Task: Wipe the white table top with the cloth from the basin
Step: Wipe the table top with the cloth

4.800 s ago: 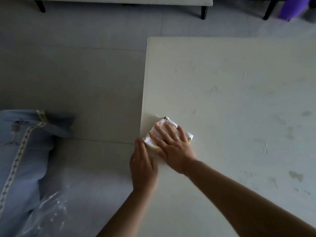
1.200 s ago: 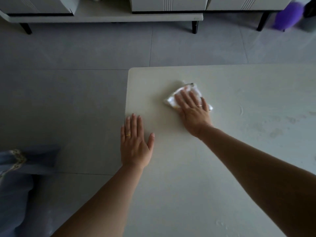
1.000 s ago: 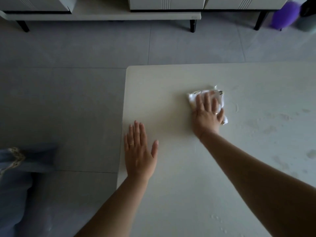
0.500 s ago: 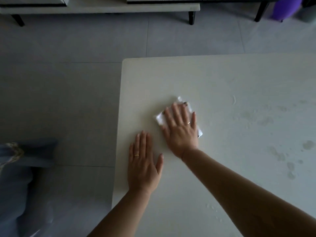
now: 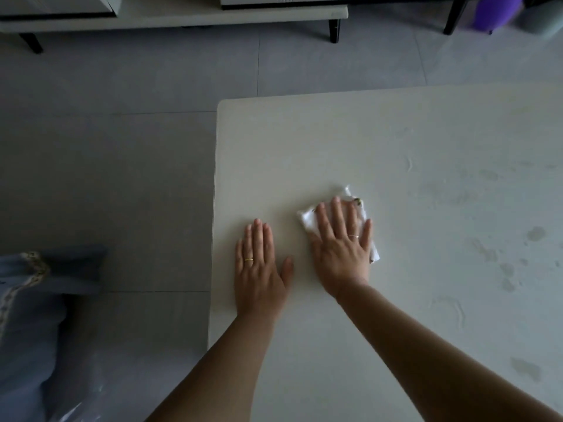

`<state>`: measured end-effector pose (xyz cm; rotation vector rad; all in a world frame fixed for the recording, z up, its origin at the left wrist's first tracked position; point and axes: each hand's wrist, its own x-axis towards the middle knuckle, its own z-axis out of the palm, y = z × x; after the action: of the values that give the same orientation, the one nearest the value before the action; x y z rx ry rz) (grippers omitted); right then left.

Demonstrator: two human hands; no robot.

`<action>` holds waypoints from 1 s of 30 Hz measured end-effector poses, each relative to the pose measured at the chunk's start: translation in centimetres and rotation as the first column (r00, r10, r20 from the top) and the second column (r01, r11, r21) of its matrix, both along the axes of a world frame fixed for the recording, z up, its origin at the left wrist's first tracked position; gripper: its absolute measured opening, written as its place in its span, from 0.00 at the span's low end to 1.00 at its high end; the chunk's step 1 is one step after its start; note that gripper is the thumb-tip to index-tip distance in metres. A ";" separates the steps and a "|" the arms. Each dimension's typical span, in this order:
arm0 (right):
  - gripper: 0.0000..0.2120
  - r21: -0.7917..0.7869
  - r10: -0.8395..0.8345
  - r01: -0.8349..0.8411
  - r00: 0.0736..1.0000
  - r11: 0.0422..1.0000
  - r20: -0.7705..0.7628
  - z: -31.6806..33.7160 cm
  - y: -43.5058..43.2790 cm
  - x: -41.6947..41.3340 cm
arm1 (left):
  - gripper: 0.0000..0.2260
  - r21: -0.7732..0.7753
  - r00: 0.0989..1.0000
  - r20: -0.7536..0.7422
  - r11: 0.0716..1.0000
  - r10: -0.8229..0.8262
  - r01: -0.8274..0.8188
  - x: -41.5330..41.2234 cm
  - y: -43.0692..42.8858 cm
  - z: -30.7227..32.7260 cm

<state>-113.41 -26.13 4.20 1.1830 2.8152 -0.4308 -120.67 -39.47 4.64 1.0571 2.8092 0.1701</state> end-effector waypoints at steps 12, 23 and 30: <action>0.27 -0.090 -0.272 0.272 0.962 0.958 0.017 0.4 0.9 6.7 | 0.29 0.018 0.994 0.058 0.996 -0.094 0.093 7.9 -6.6 -0.6; 0.27 -0.035 0.013 -0.013 1.000 0.999 0.007 0.9 -0.1 14.3 | 0.28 0.061 0.995 0.051 0.995 -0.080 0.077 8.0 -6.7 -0.8; 0.28 -0.084 -0.035 0.032 0.999 0.996 -0.037 0.9 -11.0 11.7 | 0.29 0.044 0.997 0.027 0.996 -0.074 0.073 8.0 -6.5 -0.9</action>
<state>-101.71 -37.11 5.08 1.2195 2.7822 -0.5737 -112.64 -46.01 3.74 1.1559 2.7482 0.2365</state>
